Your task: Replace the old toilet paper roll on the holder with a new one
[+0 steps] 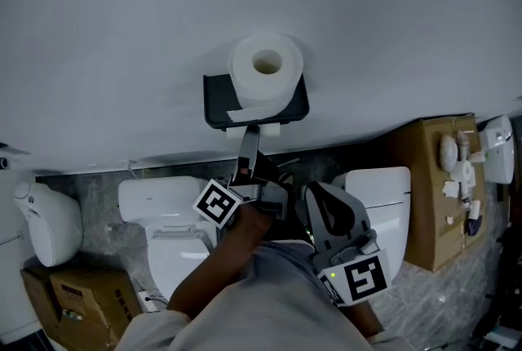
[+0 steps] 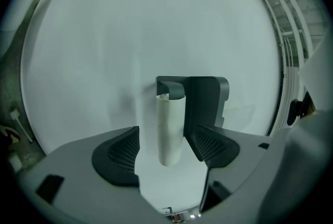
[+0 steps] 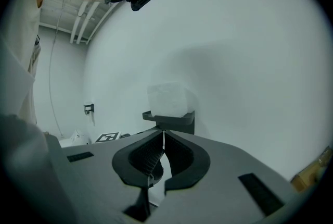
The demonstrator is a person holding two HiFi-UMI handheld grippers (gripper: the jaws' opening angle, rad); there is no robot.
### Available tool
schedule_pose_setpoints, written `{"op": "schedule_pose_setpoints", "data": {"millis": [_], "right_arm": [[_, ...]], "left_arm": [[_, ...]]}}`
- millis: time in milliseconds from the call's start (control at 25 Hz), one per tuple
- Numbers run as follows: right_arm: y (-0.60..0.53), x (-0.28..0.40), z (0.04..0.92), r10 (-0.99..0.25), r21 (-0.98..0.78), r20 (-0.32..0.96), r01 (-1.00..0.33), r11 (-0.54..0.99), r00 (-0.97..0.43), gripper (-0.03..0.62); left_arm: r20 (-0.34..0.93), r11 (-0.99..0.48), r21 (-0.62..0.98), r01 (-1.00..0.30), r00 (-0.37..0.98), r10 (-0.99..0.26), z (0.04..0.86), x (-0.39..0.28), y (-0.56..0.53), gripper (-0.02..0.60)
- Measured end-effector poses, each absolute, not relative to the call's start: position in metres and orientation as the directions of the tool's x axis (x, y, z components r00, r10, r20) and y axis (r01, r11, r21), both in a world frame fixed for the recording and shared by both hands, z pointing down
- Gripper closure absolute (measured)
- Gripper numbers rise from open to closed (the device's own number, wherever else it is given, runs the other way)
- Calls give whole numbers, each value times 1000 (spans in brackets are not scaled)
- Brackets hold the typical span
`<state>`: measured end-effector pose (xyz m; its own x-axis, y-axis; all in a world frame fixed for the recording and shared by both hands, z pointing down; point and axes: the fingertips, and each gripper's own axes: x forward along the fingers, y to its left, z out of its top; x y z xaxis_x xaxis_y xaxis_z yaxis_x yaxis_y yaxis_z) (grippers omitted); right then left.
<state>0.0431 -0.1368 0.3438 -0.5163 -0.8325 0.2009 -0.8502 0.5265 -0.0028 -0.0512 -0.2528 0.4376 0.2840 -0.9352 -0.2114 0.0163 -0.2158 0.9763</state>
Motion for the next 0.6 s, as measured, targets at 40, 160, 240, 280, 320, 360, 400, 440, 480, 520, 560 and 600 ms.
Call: {"op": "schedule_pose_setpoints", "data": {"millis": [40,160,240,280,320,360,400,440,480,520,560,600], "right_arm": [[-137,43,344,-832,-3,201,-850,527,-517,576],[-138,42,345,-829,-3,205,-847,532,-521,576],[-139,42,345,-827,-2,209,-846,534,-522,576],[-139,42,345,-826,-2,211,-845,534,-522,576],[-139,42,345,-826,-1,212,-845,534,-523,576],[-139,42,345,-826,-1,212,-845,535,-523,576],[-140,42,345,-825,-1,211,-844,536,-524,576],[-140,42,345,-825,-1,209,-844,536,-524,576],[-140,43,344,-826,-1,208,-844,536,-524,576],[-141,43,344,-826,-1,208,-844,536,-525,576],[-141,43,345,-825,-2,209,-844,536,-525,576],[-141,43,345,-824,-3,211,-844,537,-525,576]], "left_arm": [[-206,-209,978,19,276,-939,439,-52,-256,255],[-202,-200,979,34,258,-945,441,-55,-263,255],[-205,-204,979,31,257,-944,439,-55,-265,255],[-202,-200,979,33,258,-945,440,-54,-266,255],[-198,-194,980,39,258,-946,442,-54,-266,256],[-197,-192,980,44,259,-946,442,-53,-267,256],[-200,-195,980,45,260,-945,442,-53,-266,274],[-208,-203,978,45,262,-943,440,-53,-266,309],[-218,-214,976,44,263,-940,438,-52,-266,337],[-228,-225,974,40,262,-938,435,-53,-266,369],[-233,-232,972,36,261,-937,433,-53,-266,394],[-236,-235,971,34,260,-936,432,-53,-266,396]]}}
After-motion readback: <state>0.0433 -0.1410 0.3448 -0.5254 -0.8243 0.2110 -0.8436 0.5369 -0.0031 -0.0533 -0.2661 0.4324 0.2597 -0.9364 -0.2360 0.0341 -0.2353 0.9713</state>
